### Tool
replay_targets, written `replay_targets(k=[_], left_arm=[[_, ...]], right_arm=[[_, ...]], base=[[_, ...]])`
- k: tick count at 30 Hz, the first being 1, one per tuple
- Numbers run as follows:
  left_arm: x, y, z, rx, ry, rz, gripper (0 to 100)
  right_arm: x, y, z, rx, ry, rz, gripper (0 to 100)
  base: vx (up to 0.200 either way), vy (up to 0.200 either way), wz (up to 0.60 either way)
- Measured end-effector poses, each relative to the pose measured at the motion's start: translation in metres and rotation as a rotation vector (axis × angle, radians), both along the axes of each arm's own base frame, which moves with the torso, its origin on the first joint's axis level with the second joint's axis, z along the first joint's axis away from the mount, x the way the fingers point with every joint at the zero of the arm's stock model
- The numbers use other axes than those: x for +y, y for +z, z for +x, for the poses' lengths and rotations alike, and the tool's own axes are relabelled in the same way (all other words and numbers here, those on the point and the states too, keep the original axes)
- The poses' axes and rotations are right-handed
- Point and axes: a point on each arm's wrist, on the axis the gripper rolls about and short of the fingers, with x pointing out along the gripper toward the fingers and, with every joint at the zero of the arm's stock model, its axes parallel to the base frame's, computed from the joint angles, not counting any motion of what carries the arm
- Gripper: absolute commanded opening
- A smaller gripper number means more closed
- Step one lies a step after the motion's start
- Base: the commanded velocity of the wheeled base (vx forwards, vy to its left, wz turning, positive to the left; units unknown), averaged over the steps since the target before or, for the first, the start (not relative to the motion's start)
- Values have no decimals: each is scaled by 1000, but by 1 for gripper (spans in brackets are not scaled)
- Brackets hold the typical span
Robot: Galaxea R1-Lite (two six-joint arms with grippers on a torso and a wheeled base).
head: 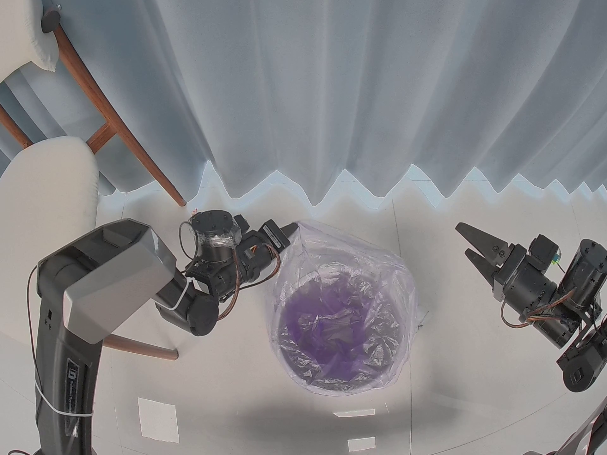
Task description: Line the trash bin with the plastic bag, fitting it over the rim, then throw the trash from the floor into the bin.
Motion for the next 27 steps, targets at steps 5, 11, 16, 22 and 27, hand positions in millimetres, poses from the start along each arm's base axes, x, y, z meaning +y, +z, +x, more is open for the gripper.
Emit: replay_targets(k=[5,11,16,22,27], left_arm=[[-1,-25,6,59,5,10,0],[0,-46,11,151,16,-55,0],[5,-52,13,199,34,-104,100],[7,-57,14,197,63,-99,100],[12,-57,9,153,134,-71,100]], right_arm=[[1,-3,0,12,3,-5,100],[1,-7,0,26,6,-17,100],[2,-12,0,27,4,-49,100],[2,-15,1,36,5,-60,100],[2,-16,0,40,5,-66,100]], base=[[0,0,0],[0,0,0],[0,0,0],[0,0,0],[0,0,0]])
